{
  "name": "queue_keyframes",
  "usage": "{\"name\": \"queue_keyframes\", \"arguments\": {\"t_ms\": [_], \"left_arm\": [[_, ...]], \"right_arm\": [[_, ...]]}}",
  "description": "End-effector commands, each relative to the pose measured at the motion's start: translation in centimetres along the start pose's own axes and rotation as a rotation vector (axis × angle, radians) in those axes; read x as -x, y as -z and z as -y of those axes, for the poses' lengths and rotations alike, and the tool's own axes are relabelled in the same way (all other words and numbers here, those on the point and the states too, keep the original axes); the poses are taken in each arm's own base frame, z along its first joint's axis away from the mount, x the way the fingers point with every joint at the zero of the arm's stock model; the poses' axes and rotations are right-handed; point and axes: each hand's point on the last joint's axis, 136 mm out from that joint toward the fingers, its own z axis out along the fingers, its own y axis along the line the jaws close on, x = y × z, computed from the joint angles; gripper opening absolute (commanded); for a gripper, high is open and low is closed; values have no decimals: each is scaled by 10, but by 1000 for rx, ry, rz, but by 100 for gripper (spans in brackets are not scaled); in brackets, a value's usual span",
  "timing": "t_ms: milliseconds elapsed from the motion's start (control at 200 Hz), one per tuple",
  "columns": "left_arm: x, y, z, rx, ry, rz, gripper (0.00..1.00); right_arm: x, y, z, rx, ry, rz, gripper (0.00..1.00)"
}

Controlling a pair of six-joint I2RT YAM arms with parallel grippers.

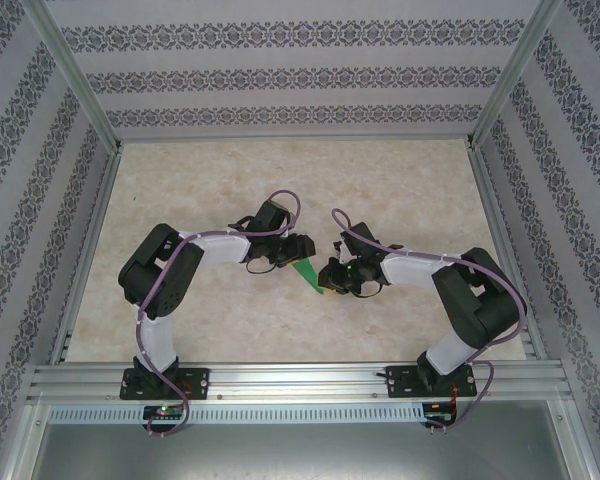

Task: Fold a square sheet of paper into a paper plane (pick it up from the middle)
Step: Fold the wing for the fifth time at the center of the table.

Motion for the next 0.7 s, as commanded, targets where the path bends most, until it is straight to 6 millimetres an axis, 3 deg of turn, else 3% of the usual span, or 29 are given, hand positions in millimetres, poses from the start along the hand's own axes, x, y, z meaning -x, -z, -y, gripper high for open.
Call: {"name": "queue_keyframes", "arguments": {"t_ms": [0, 355, 614, 694], "left_arm": [[1, -5, -21, 64, 5, -9, 56], [0, -5, -21, 67, 6, -14, 56], [-1, -3, -21, 73, 2, -13, 56], [-1, -3, -22, 76, 3, -14, 56]], "right_arm": [[-13, -2, 13, -37, -15, -43, 15], [-33, -16, 35, -130, -5, -142, 14], [-45, -11, 64, -348, 38, -193, 13], [-45, -10, 63, -362, 55, -187, 14]]}}
